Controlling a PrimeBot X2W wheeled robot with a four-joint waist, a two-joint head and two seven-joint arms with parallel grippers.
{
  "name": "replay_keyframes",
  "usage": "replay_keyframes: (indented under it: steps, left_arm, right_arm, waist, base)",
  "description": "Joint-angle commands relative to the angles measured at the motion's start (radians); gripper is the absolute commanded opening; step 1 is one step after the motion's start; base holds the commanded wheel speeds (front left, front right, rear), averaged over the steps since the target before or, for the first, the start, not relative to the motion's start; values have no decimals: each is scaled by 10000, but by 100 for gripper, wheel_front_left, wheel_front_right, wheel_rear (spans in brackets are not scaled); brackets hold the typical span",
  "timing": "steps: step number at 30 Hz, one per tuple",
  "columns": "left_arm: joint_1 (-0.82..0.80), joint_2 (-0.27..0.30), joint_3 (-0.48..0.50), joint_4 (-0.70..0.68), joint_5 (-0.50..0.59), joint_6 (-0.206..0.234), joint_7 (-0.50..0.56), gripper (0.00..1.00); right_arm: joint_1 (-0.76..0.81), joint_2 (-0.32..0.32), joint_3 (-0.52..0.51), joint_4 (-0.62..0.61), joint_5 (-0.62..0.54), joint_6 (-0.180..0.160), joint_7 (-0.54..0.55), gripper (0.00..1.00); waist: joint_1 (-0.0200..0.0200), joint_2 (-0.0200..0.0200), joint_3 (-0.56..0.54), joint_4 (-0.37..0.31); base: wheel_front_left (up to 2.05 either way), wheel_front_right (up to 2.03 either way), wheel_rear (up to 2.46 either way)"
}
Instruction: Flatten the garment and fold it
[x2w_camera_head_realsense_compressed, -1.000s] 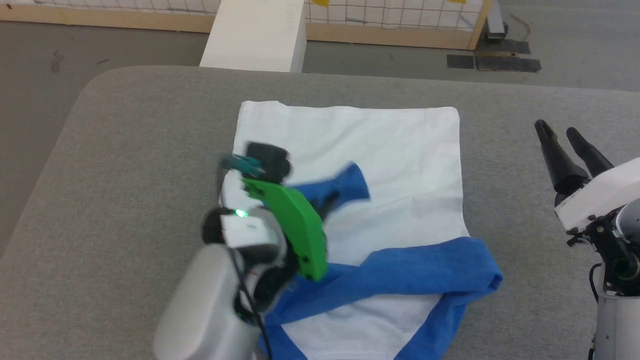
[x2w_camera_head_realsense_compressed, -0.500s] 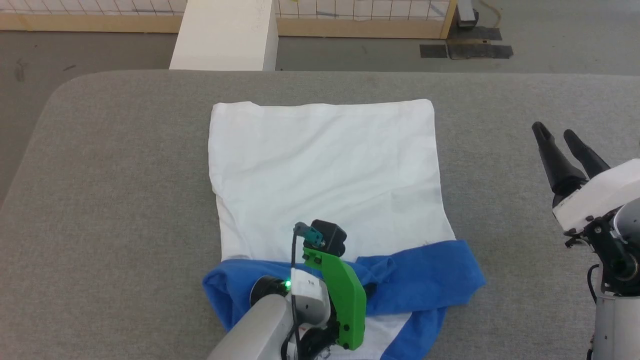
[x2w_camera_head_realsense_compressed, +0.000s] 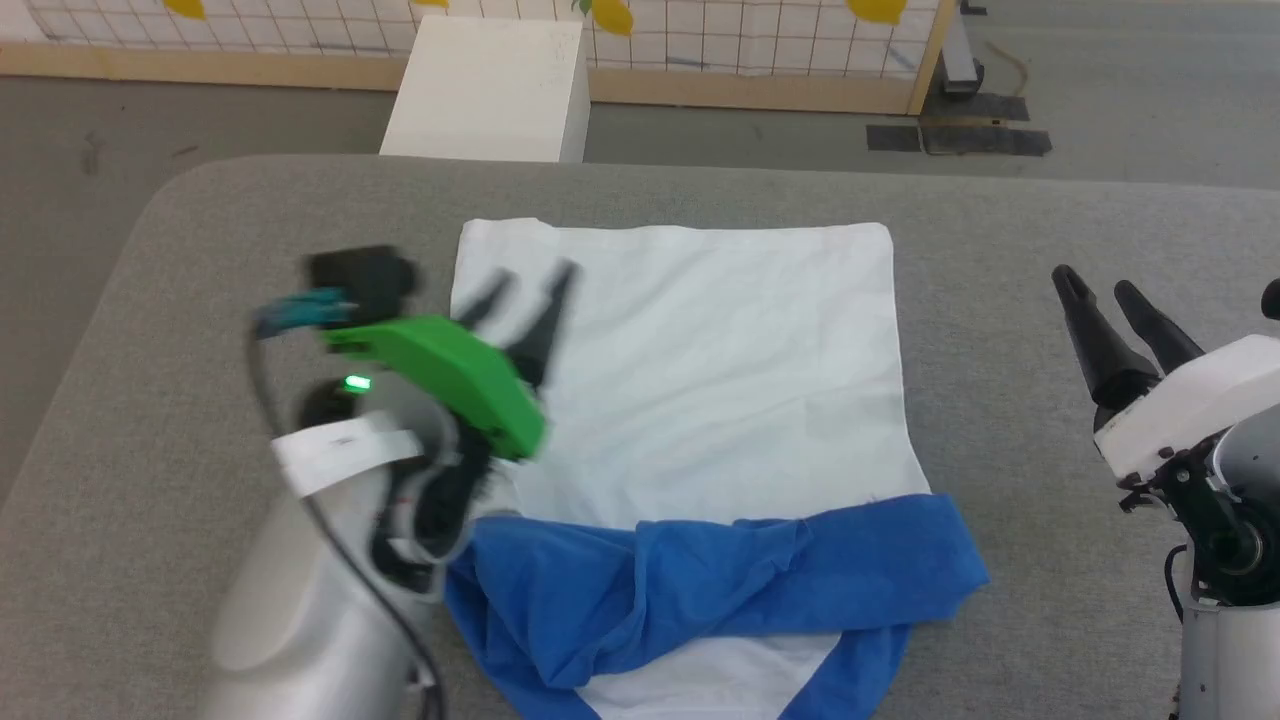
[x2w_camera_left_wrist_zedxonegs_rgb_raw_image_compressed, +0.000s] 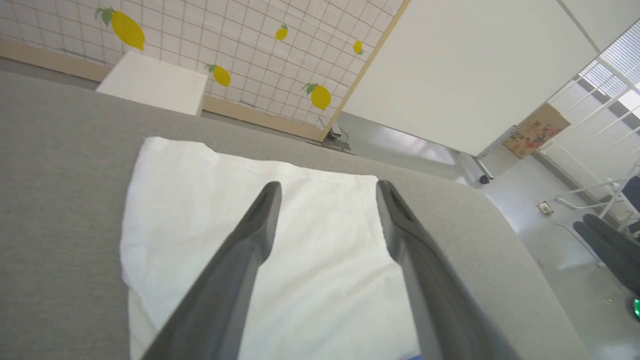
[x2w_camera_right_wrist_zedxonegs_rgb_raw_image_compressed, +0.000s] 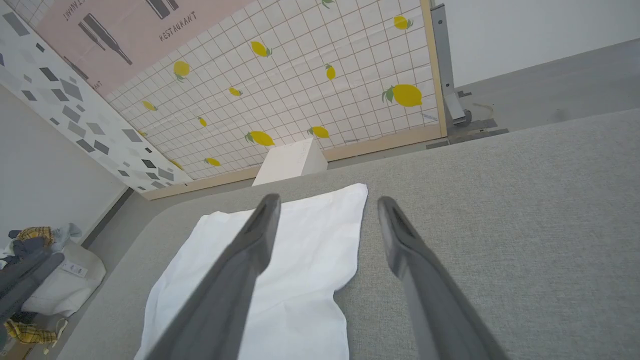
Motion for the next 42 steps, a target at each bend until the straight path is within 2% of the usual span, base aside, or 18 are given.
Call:
replay_keyframes:
  steps: [1, 5, 9, 13, 20, 29, 37, 42]
  left_arm:
    - [-11, 305, 255, -19, 442, 105, -685, 100]
    - [352, 788, 699, -12, 1692, 422, -2919, 100]
    - [742, 895, 768, 192, 2242, 467, -4268, 100]
    - [910, 863, 1111, 132, 2434, 662, -5122, 100]
    - [971, 648, 1559, -590, 2714, 833, -5476, 100]
    - [499, 263, 1500, -1096, 3084, 714, -5522, 100]
    - [334, -60, 1576, -1353, 3361, 604, -5527, 100]
    - [381, -239, 1708, -1362, 3454, 486, -5528, 100]
  right_arm:
    - [75, 7, 21, -32, -39, -13, 23, 100]
    - [21, -48, -32, -75, -108, -13, 163, 100]
    - [-231, -146, -137, -86, -243, -13, 382, 100]
    - [-1022, -363, -133, 152, -653, -13, 855, 100]
    - [-3593, -797, 255, 1607, -2067, -13, 2366, 100]
    - [-6686, -1277, 1036, 4001, -4251, -13, 4685, 100]
    - [-7633, -1393, 1318, 5015, -5157, -13, 5650, 100]
    - [-7633, -1528, 1992, 5308, -5089, -13, 5984, 100]
  waist:
    - [0, -1, 138, 45]
    - [0, -1, 441, 153]
    - [0, -1, 868, 284]
    - [0, -1, 1527, 406]
    - [0, -1, 2890, 808]
    - [0, -1, 4329, 1525]
    - [0, -1, 4931, 1870]
    - [0, -1, 5090, 1913]
  base:
    - [0, 0, 0]
    - [0, 0, 0]
    - [0, 0, 0]
    - [0, 0, 0]
    - [0, 0, 0]
    - [0, 0, 0]
    - [0, 0, 0]
    - [0, 0, 0]
